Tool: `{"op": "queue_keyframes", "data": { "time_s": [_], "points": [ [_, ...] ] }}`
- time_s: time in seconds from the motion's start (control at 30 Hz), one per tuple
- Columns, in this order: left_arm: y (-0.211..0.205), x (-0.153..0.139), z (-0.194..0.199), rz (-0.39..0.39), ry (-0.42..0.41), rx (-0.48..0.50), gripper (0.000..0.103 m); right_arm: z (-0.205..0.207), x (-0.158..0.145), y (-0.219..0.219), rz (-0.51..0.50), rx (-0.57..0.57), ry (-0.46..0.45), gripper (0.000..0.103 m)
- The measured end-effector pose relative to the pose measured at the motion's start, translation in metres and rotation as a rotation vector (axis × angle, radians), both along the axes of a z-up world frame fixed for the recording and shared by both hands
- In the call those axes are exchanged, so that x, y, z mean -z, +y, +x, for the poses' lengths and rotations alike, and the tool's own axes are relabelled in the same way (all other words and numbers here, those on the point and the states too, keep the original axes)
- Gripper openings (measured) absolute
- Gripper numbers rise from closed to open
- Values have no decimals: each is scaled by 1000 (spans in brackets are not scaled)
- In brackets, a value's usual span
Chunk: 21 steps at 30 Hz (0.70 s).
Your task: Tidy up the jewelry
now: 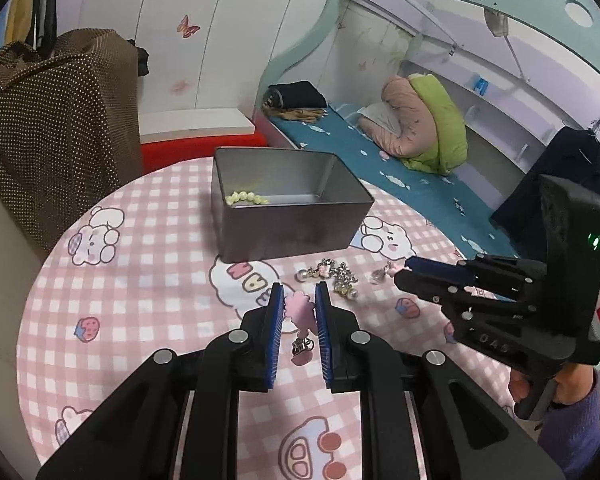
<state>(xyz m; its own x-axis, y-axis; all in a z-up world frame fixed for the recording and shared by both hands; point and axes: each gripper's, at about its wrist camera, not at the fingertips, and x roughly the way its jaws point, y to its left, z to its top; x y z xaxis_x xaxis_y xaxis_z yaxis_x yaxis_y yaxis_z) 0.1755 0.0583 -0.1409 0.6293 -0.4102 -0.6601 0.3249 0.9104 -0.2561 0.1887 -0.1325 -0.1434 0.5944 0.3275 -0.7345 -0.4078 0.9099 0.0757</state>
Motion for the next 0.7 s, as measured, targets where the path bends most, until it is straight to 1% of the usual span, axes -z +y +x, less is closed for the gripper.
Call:
{"op": "queue_keyframes", "data": {
  "time_s": [0.07, 0.13, 0.17, 0.23, 0.27, 0.37, 0.43, 0.53, 0.63, 0.7],
  "points": [
    [-3, -2, 0, 4, -4, 4, 15, -1, -3, -7, 55, 1, 15, 18],
    [-8, -7, 3, 3, -8, 12, 15, -1, -6, -7, 26, 9, 1, 17],
    [-9, -9, 4, 6, -14, 15, 15, 0, -7, -8, 38, 6, 2, 17],
    [-14, -15, 7, 10, -26, 26, 15, 1, -7, -5, 11, 12, -5, 17],
    [-16, -17, 9, 12, -28, 31, 15, 2, -9, -7, 57, -1, 2, 18],
    [-21, -28, 19, 17, -49, 38, 15, 8, -17, -11, 72, 14, -26, 17],
    [-24, -38, 29, 18, -72, 46, 15, 16, -28, -15, 98, 30, -56, 18],
    [-25, -49, 52, 0, -79, 53, 15, 29, -43, -17, 129, 35, -82, 18],
    [-26, -53, 77, -26, -62, 56, 15, 47, -50, -15, 131, 42, -98, 18],
    [-25, -50, 94, -35, -39, 49, 15, 58, -51, -12, 134, 47, -98, 18]
  ]
}}
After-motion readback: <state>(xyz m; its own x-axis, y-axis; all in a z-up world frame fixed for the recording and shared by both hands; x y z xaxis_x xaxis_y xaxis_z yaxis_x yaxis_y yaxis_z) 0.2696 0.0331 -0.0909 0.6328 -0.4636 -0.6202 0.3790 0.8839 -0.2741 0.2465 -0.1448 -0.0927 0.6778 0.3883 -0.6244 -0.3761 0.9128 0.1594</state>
